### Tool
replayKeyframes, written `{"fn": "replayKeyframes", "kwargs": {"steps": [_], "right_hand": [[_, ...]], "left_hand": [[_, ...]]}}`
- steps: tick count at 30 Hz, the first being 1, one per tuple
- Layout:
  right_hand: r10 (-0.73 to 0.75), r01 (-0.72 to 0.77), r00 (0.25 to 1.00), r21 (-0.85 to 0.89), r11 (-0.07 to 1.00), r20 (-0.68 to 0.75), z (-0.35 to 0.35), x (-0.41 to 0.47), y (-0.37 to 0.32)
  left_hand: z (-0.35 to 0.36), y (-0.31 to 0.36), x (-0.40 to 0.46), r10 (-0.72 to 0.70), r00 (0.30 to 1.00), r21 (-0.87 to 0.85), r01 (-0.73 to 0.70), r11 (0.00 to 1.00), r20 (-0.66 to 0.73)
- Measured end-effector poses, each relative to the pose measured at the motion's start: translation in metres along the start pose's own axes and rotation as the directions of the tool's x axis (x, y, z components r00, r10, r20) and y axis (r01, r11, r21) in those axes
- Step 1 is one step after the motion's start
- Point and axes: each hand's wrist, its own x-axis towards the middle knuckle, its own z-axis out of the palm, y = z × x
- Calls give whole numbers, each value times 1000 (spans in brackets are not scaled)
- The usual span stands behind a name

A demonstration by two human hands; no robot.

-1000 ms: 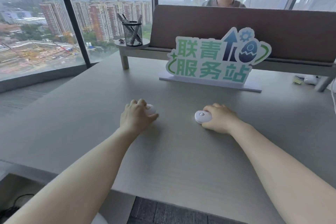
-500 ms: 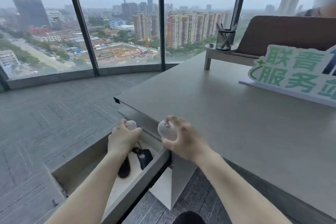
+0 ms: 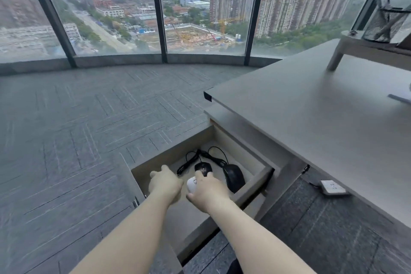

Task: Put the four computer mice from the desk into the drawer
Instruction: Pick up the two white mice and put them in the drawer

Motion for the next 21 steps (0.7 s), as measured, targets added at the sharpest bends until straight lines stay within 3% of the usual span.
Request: {"fn": "replayKeyframes", "kwargs": {"steps": [7,14,17,21], "right_hand": [[71,-33,988,-261,965,138,29,30,-13],[128,-77,973,-254,964,190,45,39,-13],[123,-77,976,-246,966,178,39,33,-16],[-5,6,1000,-141,990,5,10,12,-14]], "left_hand": [[17,-6,20,-136,987,163,121,979,88],[24,-6,31,-91,991,331,55,942,95],[15,-7,32,-103,991,329,71,942,81],[-21,-4,34,109,994,271,-100,957,-17]]}}
